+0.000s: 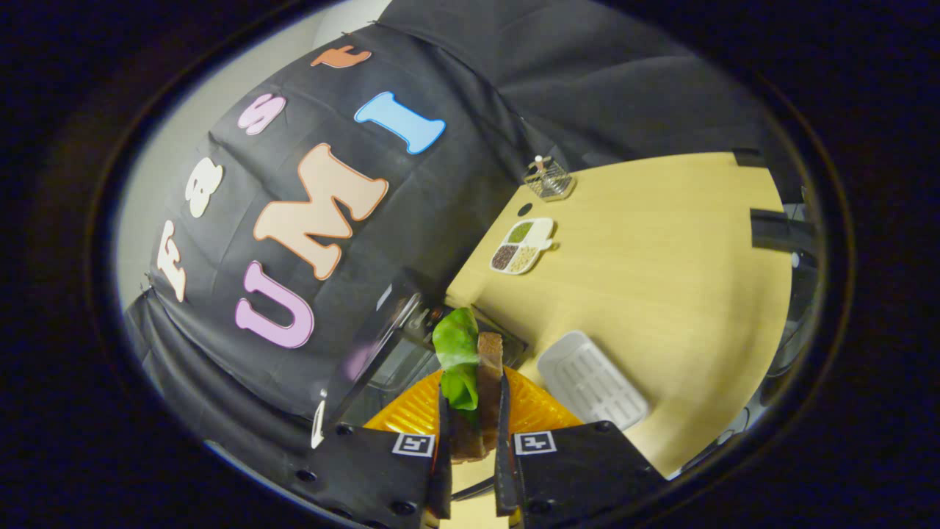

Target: Open the toaster oven, put the food inside, and close the toaster oven door.

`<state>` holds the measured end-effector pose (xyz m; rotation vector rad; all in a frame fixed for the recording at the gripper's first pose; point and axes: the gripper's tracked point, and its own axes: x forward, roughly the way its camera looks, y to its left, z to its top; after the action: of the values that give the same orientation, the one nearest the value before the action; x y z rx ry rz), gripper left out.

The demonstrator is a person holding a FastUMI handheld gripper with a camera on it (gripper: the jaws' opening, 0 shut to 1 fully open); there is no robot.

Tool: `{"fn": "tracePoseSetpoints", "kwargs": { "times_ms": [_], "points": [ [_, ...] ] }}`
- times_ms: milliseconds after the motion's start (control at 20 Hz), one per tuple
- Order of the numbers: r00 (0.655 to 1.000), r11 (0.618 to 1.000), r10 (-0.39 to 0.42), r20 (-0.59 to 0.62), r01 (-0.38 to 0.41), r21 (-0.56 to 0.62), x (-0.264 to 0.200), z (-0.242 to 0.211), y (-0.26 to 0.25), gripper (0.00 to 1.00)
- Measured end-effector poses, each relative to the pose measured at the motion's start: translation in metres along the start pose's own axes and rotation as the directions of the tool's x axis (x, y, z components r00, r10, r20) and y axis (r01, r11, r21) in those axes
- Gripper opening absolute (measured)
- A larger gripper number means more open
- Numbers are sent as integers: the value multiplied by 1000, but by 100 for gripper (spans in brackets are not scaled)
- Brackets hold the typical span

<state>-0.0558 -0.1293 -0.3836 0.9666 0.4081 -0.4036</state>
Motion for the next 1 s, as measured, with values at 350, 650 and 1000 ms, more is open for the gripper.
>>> {"fn": "tracePoseSetpoints", "kwargs": {
  "times_ms": [350, 650, 1000],
  "points": [
    [999, 997, 25, -42, -21, 80, 28, -76, 53, 25],
    [999, 991, 29, -36, -24, 128, 63, -112, 79, 25],
    [999, 990, 26, -32, -21, 141, 99, -129, 86, 25]
  ]
}}
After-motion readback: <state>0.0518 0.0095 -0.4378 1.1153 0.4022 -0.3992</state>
